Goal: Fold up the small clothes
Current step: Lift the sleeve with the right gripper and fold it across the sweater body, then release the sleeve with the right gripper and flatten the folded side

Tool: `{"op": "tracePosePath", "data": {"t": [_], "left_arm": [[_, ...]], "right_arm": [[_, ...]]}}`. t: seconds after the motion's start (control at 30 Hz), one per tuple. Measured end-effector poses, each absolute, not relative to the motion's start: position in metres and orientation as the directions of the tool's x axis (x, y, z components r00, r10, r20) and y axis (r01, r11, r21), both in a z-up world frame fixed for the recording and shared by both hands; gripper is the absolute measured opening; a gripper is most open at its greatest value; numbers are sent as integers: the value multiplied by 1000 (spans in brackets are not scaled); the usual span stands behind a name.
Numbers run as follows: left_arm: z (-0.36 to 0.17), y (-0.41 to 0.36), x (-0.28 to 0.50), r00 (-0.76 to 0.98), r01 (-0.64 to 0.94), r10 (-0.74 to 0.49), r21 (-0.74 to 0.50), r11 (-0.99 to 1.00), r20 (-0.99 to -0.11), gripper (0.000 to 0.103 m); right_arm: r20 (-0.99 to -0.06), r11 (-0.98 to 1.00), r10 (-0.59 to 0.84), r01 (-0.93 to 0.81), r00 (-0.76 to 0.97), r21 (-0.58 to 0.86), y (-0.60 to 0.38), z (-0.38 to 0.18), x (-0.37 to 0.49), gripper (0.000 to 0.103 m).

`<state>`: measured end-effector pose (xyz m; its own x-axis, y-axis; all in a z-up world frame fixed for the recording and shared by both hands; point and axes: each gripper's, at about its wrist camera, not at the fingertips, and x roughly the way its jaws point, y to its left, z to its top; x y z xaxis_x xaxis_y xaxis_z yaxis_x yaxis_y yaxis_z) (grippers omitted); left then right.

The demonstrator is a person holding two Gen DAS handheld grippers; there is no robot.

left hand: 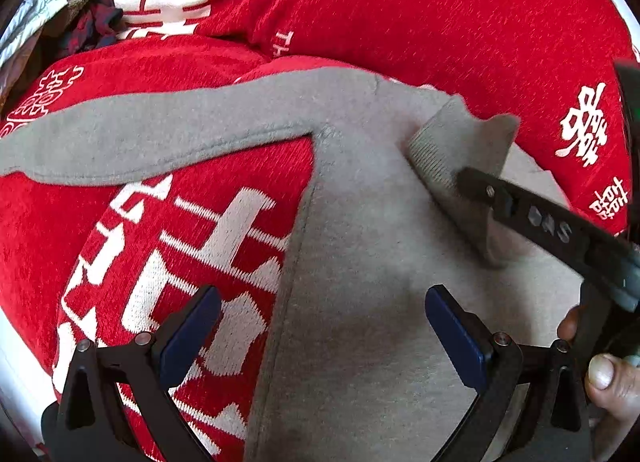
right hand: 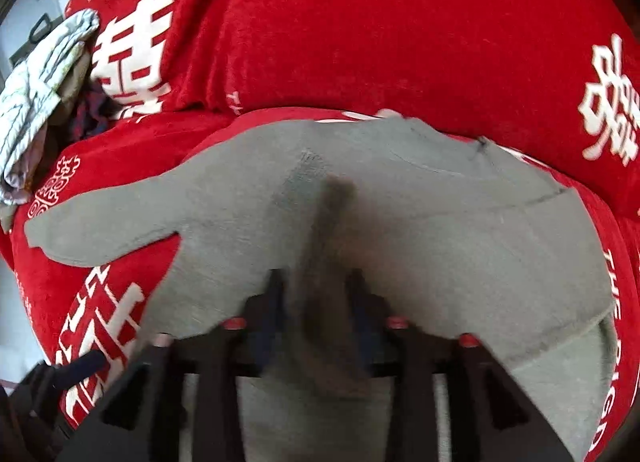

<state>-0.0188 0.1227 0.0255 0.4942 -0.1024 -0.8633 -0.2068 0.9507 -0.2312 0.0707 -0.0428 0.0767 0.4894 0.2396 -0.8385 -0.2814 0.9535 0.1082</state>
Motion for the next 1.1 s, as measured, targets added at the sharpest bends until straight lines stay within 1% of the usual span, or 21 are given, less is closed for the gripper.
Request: {"op": "tracePosePath", "data": {"t": [0.03, 0.13, 0.23, 0.33, 0.4, 0.5, 0.6, 0.7, 0.77, 0.83, 0.9, 0.97, 1.0, 1.03, 1.07, 1.1], "left_arm": [[29, 122, -18, 500, -203, -104, -233, 951, -860, 102], [47, 112, -17, 526, -176, -109, -234, 956, -843, 102], [61, 100, -14, 549, -148, -108, -224, 963, -829, 102], [71, 83, -12, 565, -119, -116, -220, 968, -817, 102], [73, 76, -10, 565, -110, -114, -212, 971, -817, 102], [72, 66, -6, 549, -101, -117, -204, 974, -828, 102], [78, 56, -4, 550, -85, -121, -199, 976, -826, 102], [90, 40, -1, 570, -52, -151, -219, 974, -808, 102], [99, 24, 5, 572, -10, -205, -256, 967, -794, 102], [107, 0, 14, 575, 53, -245, -264, 963, -780, 102], [110, -22, 22, 578, 99, -243, -228, 969, -779, 102], [104, -42, 37, 564, 155, -263, -213, 965, -783, 102], [99, -47, 45, 556, 153, -244, -191, 970, -795, 102], [93, -49, 52, 548, 142, -218, -167, 976, -808, 102], [82, -50, 60, 532, 133, -187, -137, 982, -826, 102], [75, -48, 66, 521, 119, -159, -113, 986, -838, 102]], "right_arm": [[-832, 952, 248, -282, 496, 117, -50, 80, 68, 51], [-805, 953, 270, -268, 528, 144, -79, 93, 61, 54], [-775, 959, 278, -215, 567, 186, -118, 103, 58, 58], [-762, 952, 306, -193, 571, 238, -143, 107, 58, 58], [-755, 950, 313, -192, 576, 247, -149, 108, 57, 58], [-786, 972, 233, -118, 573, 202, -157, 100, 65, 58], [-799, 980, 190, -56, 570, 193, -176, 89, 69, 58], [-803, 967, 236, -52, 548, 248, -199, 78, 68, 58], [-791, 948, 291, -49, 539, 315, -218, 71, 68, 58], [-783, 931, 307, -1, 540, 365, -243, 63, 71, 58], [-771, 913, 302, 64, 561, 403, -273, 56, 74, 58], [-783, 913, 255, 125, 567, 388, -294, 52, 74, 58], [-772, 903, 279, 117, 571, 413, -302, 51, 74, 58], [-749, 879, 332, 101, 574, 467, -311, 49, 72, 57], [-745, 875, 342, 94, 573, 474, -315, 49, 71, 54], [-747, 884, 330, 88, 577, 458, -317, 50, 68, 54]]}}
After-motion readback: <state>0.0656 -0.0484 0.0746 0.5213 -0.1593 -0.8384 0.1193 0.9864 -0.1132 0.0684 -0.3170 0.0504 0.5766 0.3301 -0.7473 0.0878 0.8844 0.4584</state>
